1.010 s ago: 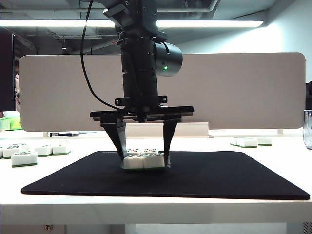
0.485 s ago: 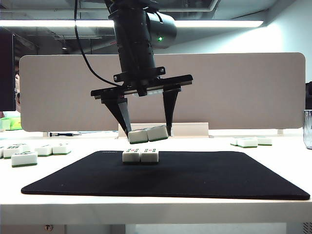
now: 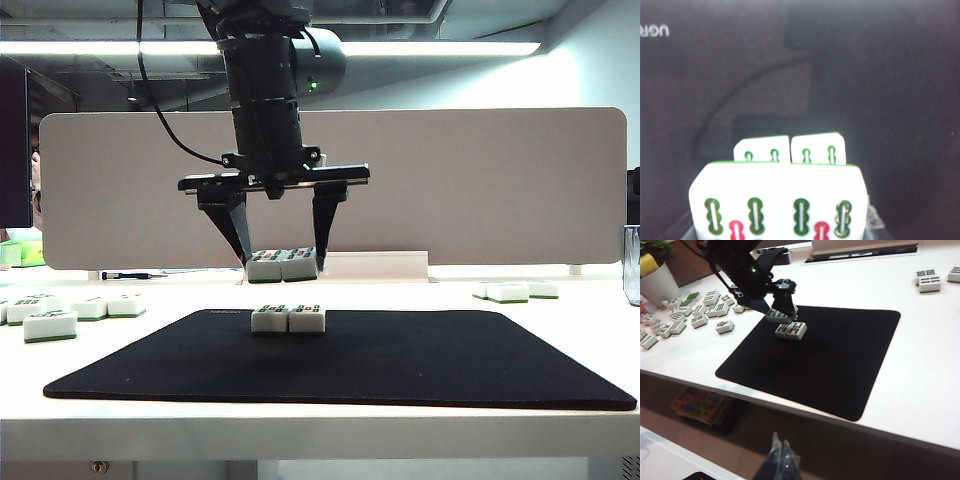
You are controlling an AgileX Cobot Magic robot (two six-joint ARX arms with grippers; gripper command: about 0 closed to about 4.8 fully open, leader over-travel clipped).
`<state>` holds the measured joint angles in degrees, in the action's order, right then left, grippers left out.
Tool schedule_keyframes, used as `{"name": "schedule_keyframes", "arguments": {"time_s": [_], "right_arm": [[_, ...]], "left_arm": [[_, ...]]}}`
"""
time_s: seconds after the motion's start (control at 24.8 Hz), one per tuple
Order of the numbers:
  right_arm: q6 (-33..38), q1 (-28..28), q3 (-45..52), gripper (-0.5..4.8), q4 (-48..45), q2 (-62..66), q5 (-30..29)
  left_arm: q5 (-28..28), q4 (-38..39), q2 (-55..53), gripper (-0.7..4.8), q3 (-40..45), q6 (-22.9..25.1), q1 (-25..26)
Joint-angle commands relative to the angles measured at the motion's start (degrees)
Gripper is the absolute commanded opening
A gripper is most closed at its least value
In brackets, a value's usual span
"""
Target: Arrange four mahjong tiles into a neat stack, creating two layers of paired tiles.
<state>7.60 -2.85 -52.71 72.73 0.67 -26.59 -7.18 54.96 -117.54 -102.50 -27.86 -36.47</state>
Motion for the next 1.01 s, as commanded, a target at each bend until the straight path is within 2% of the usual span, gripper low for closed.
{"name": "schedule_keyframes", "arguments": {"time_s": [0.04, 1.01], "right_arm": [[-0.17, 0.00, -0.17, -0.01, -0.96, -0.66, 0.13], [-0.17, -0.02, -0.17, -0.01, -0.96, -0.66, 0.11]], "left_arm": [[-0.09, -0.44, -1.40, 2.95, -0.15, 0.46, -0.09], [2.01, -1.60, -3.19, 3.10, -0.15, 0.44, -0.24]]}}
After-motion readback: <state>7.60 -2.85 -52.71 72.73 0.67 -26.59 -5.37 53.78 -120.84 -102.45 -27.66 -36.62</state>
